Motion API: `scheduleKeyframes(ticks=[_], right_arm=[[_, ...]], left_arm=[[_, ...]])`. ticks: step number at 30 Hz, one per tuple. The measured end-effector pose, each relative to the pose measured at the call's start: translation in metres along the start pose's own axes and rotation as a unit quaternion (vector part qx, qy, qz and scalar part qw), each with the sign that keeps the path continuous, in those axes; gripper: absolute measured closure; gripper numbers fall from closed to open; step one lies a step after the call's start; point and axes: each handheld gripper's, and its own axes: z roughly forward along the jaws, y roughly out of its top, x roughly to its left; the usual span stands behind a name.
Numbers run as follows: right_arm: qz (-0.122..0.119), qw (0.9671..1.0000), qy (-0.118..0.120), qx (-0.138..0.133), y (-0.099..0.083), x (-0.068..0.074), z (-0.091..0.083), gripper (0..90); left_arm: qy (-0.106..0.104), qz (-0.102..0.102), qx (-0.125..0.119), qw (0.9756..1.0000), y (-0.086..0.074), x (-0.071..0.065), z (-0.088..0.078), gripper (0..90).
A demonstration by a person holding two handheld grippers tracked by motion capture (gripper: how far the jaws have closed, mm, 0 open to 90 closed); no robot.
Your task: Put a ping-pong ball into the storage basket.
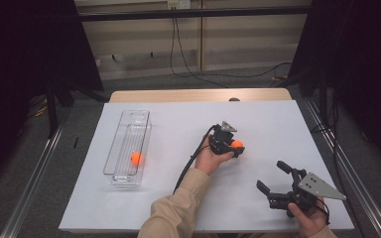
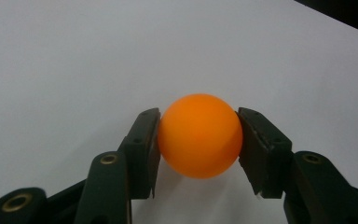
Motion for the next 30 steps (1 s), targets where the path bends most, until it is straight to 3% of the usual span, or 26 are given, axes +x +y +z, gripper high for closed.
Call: scheduleKeyframes(ticks=[15, 30], right_arm=[[0.000, 1.0000, -0.001, 0.000, 0.000, 0.000, 0.000, 3.1], [-0.001, 1.0000, 0.001, 0.001, 0.000, 0.001, 0.001, 3.1]], left_arm=[[-0.004, 0.009, 0.003, 0.9999, -0.005, 0.002, -0.015, 50.9], [-0.008, -0.001, 0.010, 0.9999, -0.014, 0.005, -0.026, 50.9]])
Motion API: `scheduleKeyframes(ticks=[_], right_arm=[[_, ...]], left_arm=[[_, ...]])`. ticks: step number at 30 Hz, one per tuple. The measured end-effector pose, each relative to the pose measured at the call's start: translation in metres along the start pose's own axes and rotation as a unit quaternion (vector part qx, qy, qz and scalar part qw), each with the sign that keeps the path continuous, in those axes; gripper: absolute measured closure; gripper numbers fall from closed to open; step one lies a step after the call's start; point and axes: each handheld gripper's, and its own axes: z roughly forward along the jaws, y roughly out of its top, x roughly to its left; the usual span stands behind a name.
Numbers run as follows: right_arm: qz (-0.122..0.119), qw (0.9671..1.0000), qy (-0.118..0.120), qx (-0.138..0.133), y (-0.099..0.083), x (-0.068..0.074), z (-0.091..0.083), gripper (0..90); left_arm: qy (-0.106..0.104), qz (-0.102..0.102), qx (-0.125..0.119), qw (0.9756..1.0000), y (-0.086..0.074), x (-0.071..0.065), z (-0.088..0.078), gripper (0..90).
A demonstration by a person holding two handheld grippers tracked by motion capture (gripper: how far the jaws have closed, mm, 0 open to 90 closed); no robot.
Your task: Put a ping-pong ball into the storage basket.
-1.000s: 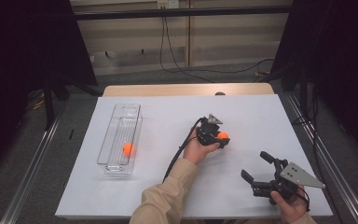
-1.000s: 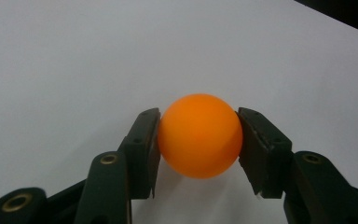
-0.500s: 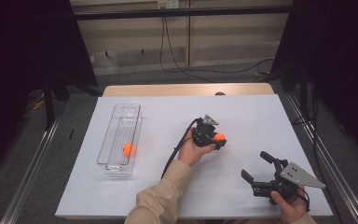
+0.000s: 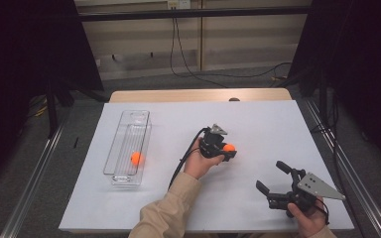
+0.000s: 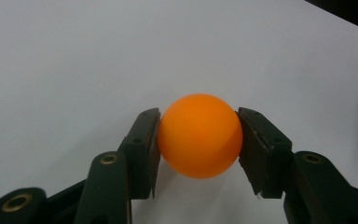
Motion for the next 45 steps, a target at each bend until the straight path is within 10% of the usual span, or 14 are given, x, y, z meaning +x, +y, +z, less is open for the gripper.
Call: scheduleKeyframes(ticks=[45], right_arm=[[-0.002, 1.0000, 0.000, -0.001, 0.000, 0.000, 0.000, 3.1]], left_arm=[[-0.004, -0.009, 0.012, 0.9999, -0.011, 0.008, -0.019, 50.9]])
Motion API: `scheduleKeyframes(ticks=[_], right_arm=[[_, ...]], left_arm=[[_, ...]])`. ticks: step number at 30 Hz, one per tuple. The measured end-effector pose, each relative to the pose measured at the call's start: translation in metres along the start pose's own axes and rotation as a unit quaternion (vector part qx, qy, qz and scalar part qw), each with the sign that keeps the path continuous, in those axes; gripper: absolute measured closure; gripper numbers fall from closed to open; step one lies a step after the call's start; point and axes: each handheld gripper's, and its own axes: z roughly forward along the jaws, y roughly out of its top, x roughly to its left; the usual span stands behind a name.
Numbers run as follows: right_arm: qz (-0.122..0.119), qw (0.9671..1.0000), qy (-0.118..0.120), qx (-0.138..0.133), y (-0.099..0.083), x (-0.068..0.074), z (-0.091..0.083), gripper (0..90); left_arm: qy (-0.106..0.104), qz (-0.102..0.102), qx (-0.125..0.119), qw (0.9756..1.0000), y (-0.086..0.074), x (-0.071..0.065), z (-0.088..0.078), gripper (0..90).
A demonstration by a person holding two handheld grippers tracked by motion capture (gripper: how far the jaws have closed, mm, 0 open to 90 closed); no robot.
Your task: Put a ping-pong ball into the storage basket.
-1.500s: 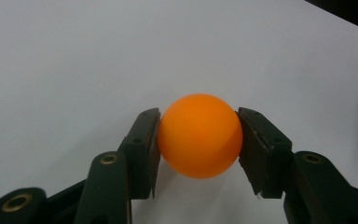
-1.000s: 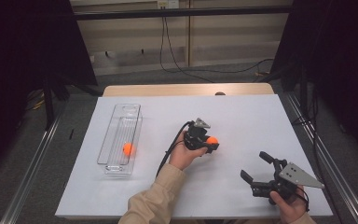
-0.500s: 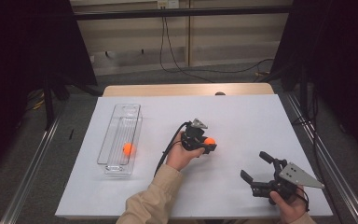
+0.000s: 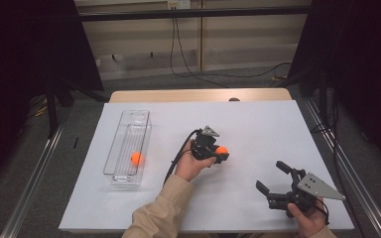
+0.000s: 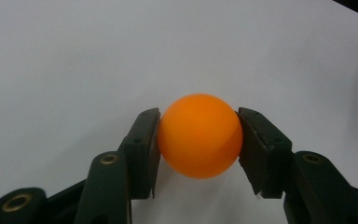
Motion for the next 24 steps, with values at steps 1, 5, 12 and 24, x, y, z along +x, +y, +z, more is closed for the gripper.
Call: scheduleKeyframes(ticks=[1, 5, 12, 24], right_arm=[[0.000, 1.0000, 0.000, 0.000, 0.000, 0.000, 0.000, 3.1], [0.000, 1.0000, 0.000, 0.000, 0.000, 0.000, 0.000, 3.1], [0.000, 1.0000, 0.000, 0.000, 0.000, 0.000, 0.000, 3.1], [0.000, 1.0000, 0.001, -0.001, 0.000, 0.000, 0.001, 3.1]], left_arm=[[0.000, 0.000, 0.000, 1.0000, 0.000, 0.000, -0.001, 50.9], [-0.003, -0.001, 0.002, 1.0000, 0.000, 0.001, -0.003, 50.9], [0.000, -0.005, 0.002, 1.0000, -0.002, 0.004, -0.007, 50.9], [0.003, -0.012, 0.001, 0.9999, -0.004, 0.008, -0.015, 50.9]])
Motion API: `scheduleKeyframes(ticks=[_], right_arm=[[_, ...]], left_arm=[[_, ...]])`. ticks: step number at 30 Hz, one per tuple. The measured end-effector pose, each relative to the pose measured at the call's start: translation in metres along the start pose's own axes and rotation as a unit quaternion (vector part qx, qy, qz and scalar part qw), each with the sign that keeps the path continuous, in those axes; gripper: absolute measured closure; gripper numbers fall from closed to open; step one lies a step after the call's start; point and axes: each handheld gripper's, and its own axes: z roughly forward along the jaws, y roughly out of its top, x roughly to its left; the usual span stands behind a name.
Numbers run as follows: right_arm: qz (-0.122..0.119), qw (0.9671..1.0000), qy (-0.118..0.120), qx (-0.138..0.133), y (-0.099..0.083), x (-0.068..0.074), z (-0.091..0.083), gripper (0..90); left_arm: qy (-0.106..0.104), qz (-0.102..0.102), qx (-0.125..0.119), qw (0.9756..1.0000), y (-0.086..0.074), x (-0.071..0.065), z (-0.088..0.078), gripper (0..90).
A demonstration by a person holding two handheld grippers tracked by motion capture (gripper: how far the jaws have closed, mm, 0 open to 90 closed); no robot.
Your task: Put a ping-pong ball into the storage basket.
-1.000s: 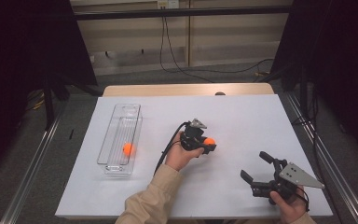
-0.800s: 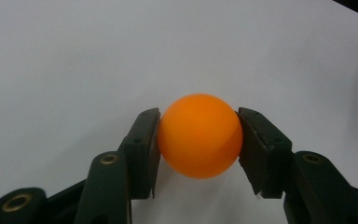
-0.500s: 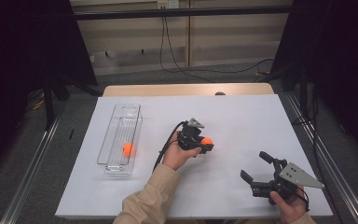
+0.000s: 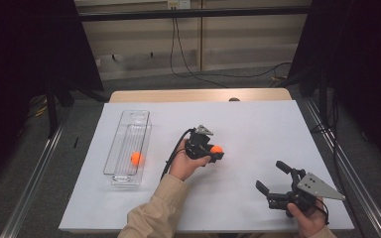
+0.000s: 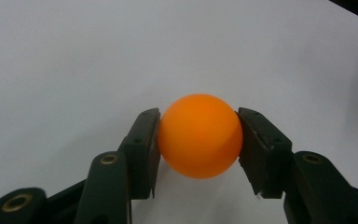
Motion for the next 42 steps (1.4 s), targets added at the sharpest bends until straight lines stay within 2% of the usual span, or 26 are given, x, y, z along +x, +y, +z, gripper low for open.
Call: scheduleKeyframes(ticks=[42], right_arm=[[0.000, 1.0000, 0.001, -0.001, 0.000, 0.000, 0.000, 3.1]], left_arm=[[0.008, -0.026, -0.005, 0.9996, -0.004, 0.011, -0.023, 50.9]])
